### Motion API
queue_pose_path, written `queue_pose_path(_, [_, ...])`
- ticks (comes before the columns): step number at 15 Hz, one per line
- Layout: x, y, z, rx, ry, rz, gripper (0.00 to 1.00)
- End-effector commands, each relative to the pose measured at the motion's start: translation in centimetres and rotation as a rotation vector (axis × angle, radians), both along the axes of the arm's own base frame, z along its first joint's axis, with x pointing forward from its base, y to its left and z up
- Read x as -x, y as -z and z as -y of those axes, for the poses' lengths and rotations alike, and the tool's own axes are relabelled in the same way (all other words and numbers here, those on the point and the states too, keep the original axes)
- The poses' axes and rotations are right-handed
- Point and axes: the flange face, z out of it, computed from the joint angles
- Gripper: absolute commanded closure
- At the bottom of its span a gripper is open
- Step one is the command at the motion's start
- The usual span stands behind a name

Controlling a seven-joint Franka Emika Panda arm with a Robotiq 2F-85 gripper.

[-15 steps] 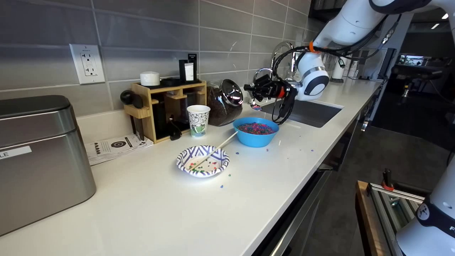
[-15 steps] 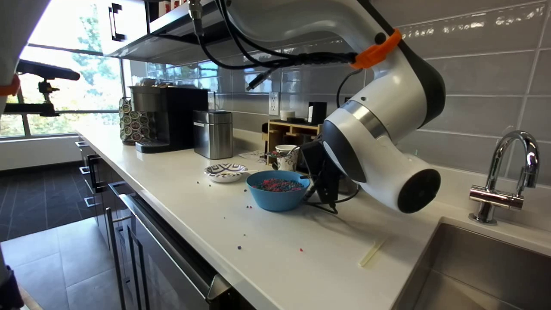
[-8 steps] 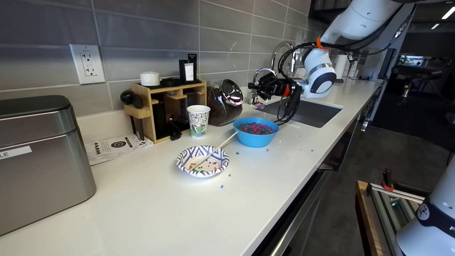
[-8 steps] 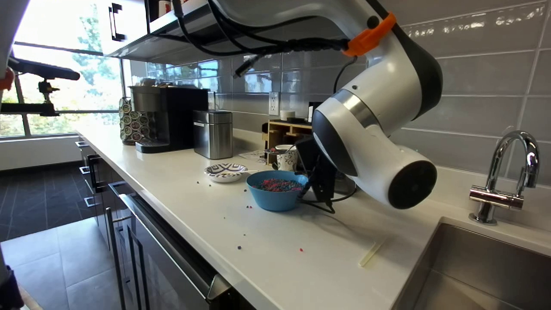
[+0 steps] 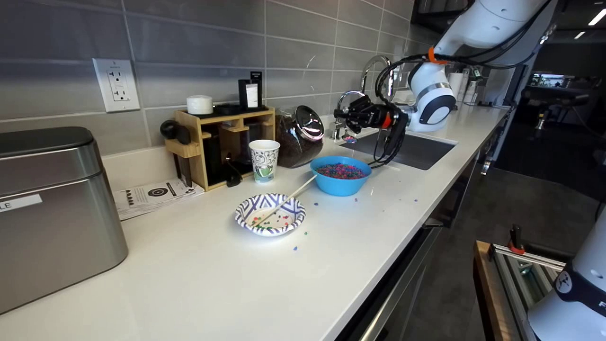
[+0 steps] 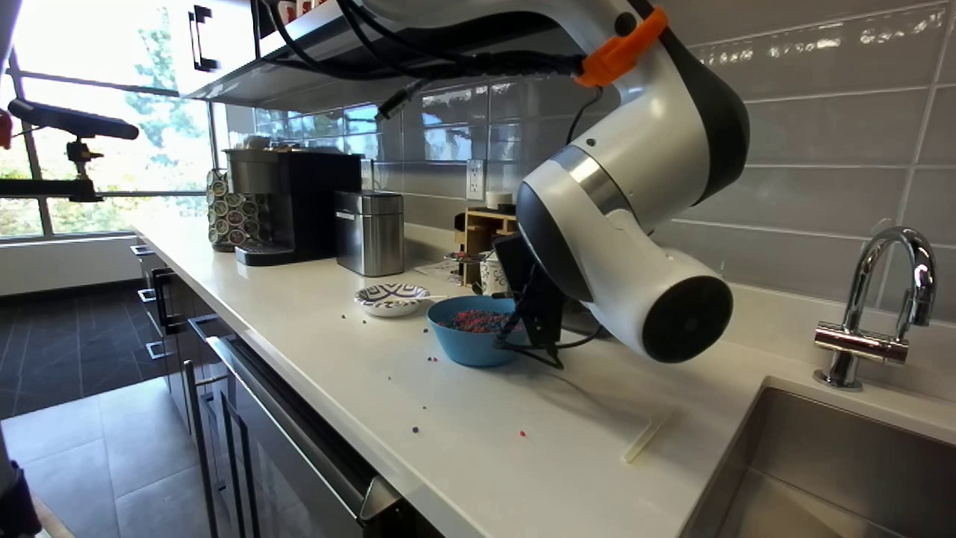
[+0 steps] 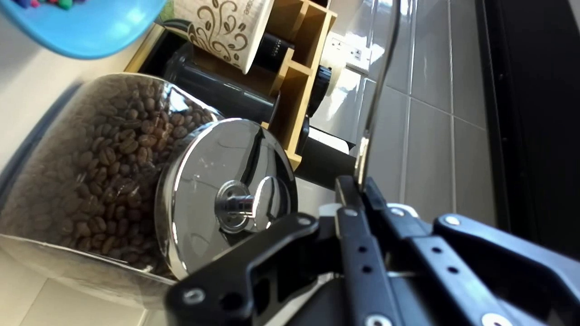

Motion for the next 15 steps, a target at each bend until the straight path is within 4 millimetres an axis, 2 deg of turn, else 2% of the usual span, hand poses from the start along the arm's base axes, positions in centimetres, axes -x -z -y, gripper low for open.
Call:
queue_pose_path(1, [0.0,0.0,0.0,-0.001,-0.001,-0.001,0.99])
queue_pose_path(9, [0.2,0.1,-0.3,-0.002,0.039,-0.005,1.0])
queue_pose_path(15, [2.3,-0.4,-1.4,-0.063,0.107,0.002,1.0])
